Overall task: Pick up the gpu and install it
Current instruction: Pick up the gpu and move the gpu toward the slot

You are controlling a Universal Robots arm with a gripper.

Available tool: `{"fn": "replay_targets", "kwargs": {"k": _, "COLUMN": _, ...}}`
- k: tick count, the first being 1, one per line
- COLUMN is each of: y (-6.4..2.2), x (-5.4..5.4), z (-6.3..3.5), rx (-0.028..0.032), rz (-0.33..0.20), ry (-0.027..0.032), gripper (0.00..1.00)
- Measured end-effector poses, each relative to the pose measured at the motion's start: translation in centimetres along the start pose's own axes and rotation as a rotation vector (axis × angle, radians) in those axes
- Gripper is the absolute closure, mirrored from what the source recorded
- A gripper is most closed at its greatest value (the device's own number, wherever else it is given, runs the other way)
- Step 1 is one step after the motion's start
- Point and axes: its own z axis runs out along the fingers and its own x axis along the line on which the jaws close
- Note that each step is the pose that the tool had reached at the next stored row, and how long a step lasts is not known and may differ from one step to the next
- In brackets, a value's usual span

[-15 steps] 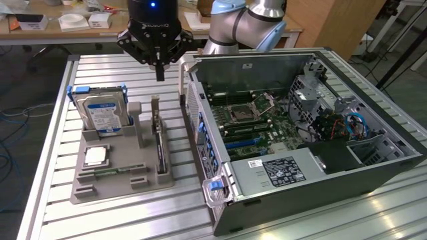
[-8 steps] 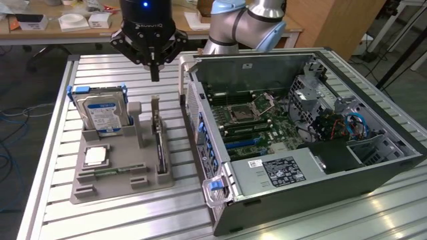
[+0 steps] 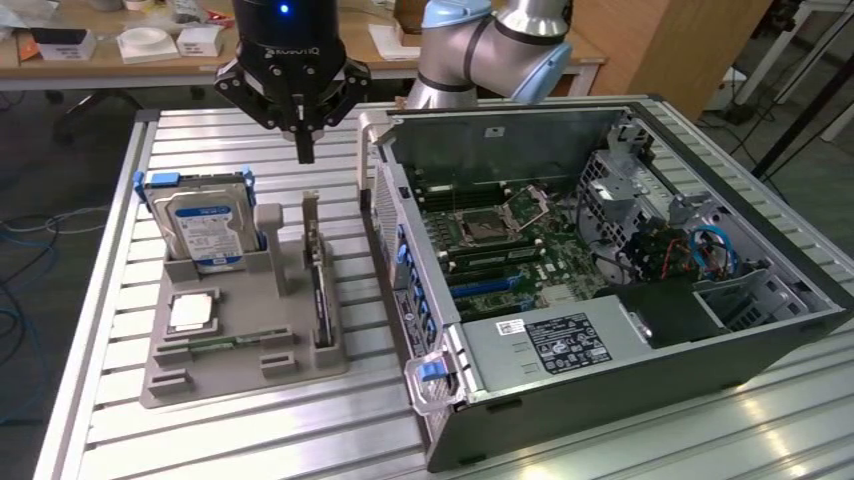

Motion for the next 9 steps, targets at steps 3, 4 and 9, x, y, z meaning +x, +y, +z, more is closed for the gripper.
{"fn": "replay_targets", "kwargs": {"k": 3, "y": 0.00, "x": 0.00, "z": 0.00, "rx": -0.0001, "rz": 0.000, "ry": 0.0000, "gripper": 0.89}}
{"fn": "replay_targets", "kwargs": {"k": 4, "y": 0.00, "x": 0.00, "z": 0.00, "rx": -0.0001, "rz": 0.000, "ry": 0.0000, "gripper": 0.89}}
{"fn": "replay_targets", "kwargs": {"k": 9, "y": 0.00, "x": 0.00, "z": 0.00, "rx": 0.0000, "rz": 0.000, "ry": 0.0000, "gripper": 0.89}}
